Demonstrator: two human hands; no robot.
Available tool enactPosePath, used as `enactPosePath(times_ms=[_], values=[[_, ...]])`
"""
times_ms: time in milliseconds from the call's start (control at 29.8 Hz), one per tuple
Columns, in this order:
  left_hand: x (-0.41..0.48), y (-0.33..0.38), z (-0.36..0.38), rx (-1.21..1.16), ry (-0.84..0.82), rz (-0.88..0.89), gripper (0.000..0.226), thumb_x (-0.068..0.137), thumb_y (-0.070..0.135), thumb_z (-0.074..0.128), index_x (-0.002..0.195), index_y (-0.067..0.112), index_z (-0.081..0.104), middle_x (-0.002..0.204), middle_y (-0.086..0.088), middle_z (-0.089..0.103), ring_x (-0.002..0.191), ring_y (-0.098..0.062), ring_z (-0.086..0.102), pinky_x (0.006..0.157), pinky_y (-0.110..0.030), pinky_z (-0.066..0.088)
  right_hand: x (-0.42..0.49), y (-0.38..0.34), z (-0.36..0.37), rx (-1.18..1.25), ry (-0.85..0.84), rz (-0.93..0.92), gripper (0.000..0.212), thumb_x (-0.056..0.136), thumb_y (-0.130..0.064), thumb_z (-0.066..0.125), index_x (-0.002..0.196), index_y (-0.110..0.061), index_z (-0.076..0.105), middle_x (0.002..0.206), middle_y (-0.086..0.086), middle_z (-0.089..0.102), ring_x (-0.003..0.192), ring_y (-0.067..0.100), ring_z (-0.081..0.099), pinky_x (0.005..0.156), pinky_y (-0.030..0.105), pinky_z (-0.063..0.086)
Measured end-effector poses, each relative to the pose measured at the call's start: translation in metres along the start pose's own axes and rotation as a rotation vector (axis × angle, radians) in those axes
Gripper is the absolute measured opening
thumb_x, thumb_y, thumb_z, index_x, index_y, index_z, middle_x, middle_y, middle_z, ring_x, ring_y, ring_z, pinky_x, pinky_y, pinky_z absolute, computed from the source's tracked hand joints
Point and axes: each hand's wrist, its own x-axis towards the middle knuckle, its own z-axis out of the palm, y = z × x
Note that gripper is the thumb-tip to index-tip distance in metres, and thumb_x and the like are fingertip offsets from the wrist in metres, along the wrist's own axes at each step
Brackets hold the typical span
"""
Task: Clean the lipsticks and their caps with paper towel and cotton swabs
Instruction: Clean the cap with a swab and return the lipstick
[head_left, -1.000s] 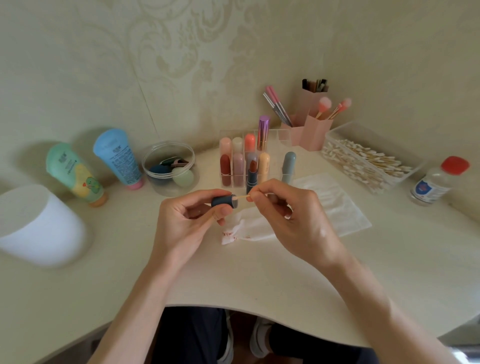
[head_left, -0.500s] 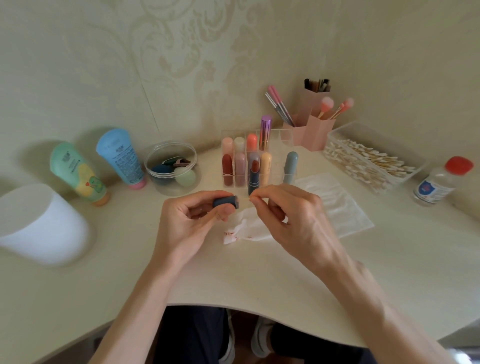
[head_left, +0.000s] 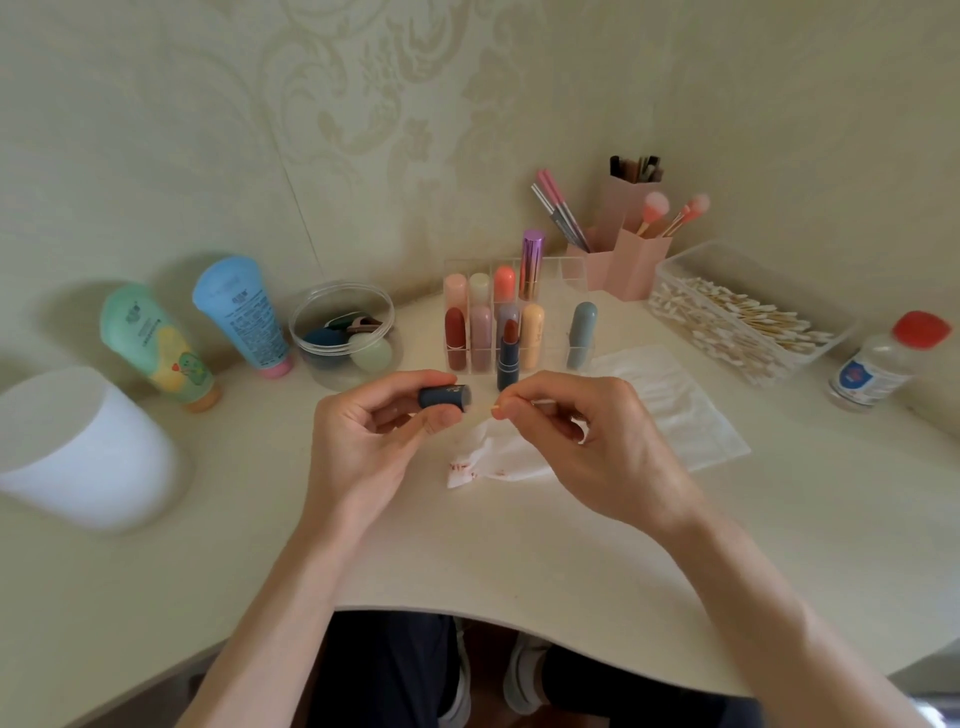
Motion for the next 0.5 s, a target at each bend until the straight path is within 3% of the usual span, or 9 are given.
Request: enactPosePath(times_ms=[134,235,369,503], values=[[0.0,0.0,-0.001,-0.003,-0.029,0.028,0.028,0.069,0.014,0.085,0.092,0.029,0.082,0.093,-0.004,0.081,0.09,-0.024,0.078,0.084,-0.028,0.06,0.001,-0.001,0.0,0.123,0.03,0.037,0.015,0.103,-0.016,0.066,0.093,-0.016,0.079,0.061,0.002,0.054,0.055,0.008,0.036,0.055,0.021,0.031],[0.0,0.001,0.0,0.026,-0.028,0.035,0.027,0.069,0.015,0.085,0.092,0.03,0.082,0.094,-0.003,0.081,0.091,-0.024,0.077,0.085,-0.029,0.06,0.003,0.002,-0.005,0.116,0.054,0.067,0.016,0.102,-0.014,0.066,0.091,-0.017,0.078,0.062,-0.001,0.057,0.056,0.012,0.042,0.055,0.026,0.034],[-0.001,0.002,0.003,0.04,-0.058,0.005,0.031,0.066,0.016,0.086,0.096,0.019,0.079,0.094,0.0,0.081,0.088,-0.017,0.077,0.083,-0.022,0.058,0.007,0.015,-0.027,-0.079,0.08,0.104,0.011,0.098,-0.02,0.072,0.095,-0.024,0.081,0.083,-0.013,0.073,0.074,0.007,0.061,0.065,0.017,0.043],[-0.001,0.003,0.01,0.064,-0.093,-0.014,0.037,0.062,0.015,0.089,0.098,0.016,0.079,0.095,-0.002,0.081,0.086,-0.021,0.077,0.081,-0.026,0.061,0.005,0.031,-0.061,-0.255,0.141,0.231,0.016,0.094,-0.015,0.077,0.098,-0.028,0.084,0.085,-0.021,0.074,0.077,-0.007,0.06,0.069,0.007,0.04]])
